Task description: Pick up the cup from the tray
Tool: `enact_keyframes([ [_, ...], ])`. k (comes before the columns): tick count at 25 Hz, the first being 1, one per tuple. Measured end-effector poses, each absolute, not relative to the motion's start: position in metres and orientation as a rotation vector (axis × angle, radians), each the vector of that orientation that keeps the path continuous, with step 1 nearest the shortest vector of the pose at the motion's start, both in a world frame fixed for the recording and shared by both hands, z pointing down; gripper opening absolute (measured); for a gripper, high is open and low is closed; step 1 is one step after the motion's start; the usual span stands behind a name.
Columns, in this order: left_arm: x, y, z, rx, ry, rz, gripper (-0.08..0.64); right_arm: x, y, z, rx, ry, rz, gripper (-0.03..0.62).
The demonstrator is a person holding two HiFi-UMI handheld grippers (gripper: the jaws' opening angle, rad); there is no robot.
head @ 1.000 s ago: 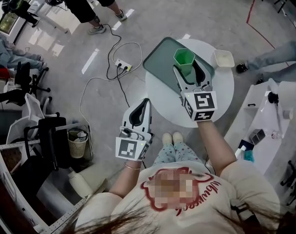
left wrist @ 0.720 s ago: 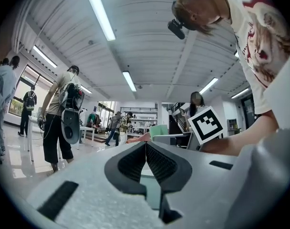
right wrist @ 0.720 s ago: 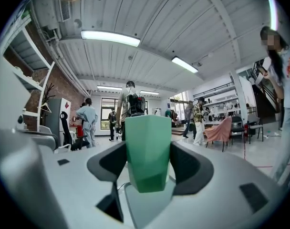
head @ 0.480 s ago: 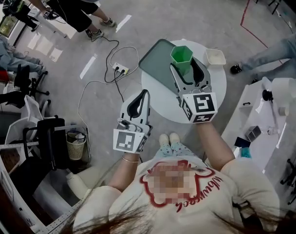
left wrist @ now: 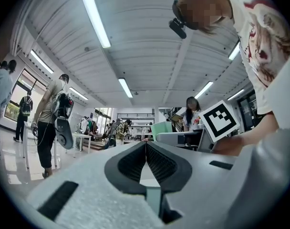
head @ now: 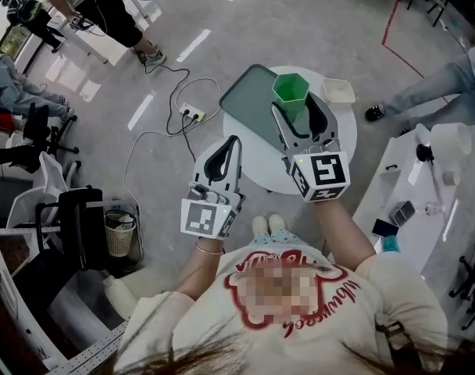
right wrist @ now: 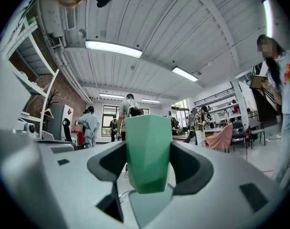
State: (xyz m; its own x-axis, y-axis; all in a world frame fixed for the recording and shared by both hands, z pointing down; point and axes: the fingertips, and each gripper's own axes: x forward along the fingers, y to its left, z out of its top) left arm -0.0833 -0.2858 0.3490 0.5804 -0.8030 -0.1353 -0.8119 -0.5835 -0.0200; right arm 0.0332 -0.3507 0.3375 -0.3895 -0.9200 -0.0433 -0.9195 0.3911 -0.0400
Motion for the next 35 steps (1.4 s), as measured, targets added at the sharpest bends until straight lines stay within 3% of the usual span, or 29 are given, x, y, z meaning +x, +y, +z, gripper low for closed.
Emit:
enact_keyframes([
  [35, -0.072, -0.214, 0.336, -2.596, 1.487, 0.207, 0.014, 0.053, -0.274, 0.299, -1.545, 2.563, 0.069, 0.272],
])
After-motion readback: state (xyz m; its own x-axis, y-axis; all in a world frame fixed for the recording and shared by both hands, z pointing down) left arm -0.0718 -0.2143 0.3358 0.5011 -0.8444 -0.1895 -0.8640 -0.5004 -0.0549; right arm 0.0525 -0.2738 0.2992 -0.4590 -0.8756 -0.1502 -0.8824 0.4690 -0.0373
